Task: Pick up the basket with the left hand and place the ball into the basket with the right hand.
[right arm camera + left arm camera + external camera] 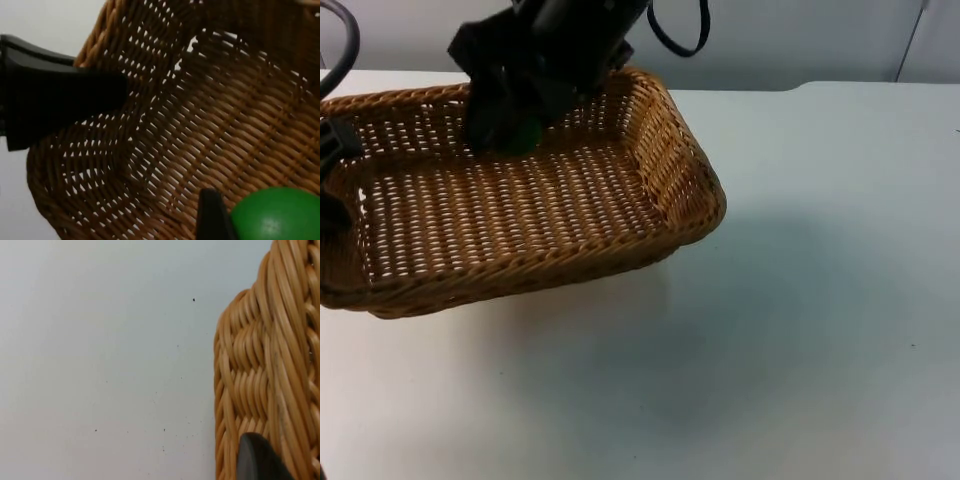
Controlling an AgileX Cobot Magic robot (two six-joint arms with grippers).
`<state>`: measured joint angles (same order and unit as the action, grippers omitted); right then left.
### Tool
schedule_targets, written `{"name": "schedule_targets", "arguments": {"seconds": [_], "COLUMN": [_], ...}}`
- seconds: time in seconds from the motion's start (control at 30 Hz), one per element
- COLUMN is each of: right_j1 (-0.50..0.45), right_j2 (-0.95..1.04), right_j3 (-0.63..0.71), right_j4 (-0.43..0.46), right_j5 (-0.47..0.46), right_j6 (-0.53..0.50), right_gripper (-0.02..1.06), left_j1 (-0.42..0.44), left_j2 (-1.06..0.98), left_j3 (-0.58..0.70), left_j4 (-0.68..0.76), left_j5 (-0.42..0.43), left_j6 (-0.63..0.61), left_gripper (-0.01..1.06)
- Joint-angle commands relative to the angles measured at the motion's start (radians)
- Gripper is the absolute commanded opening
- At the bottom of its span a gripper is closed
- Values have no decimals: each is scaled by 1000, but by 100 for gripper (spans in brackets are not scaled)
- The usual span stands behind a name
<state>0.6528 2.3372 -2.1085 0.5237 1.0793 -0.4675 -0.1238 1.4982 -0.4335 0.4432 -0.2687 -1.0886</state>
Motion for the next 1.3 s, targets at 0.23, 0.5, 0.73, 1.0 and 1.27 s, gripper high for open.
{"name": "schedule_targets", "arguments": {"seconds": [0.23, 0.5, 0.73, 1.0, 1.27], "right_j1": [7, 7, 7, 7, 7], "right_j2": [52, 62, 62, 62, 19], "right_j3": [0, 0, 0, 0, -6], "right_j4": [-48, -52, -59, -82, -129], "right_j5": [-36, -59, -73, -112, -94], "right_j6": [-4, -7, -9, 76, 61], "right_gripper": [0, 0, 40, 51, 6], "left_j1": [4, 4, 4, 4, 4], "left_j2": [-14, -14, -14, -14, -14], "left_j3": [1, 1, 1, 1, 1], "left_j4": [-13, -13, -13, -13, -13], "left_j5": [-47, -47, -47, -47, -47], "left_j6": [-9, -9, -9, -9, -9], "left_gripper": [0, 0, 0, 0, 0]}}
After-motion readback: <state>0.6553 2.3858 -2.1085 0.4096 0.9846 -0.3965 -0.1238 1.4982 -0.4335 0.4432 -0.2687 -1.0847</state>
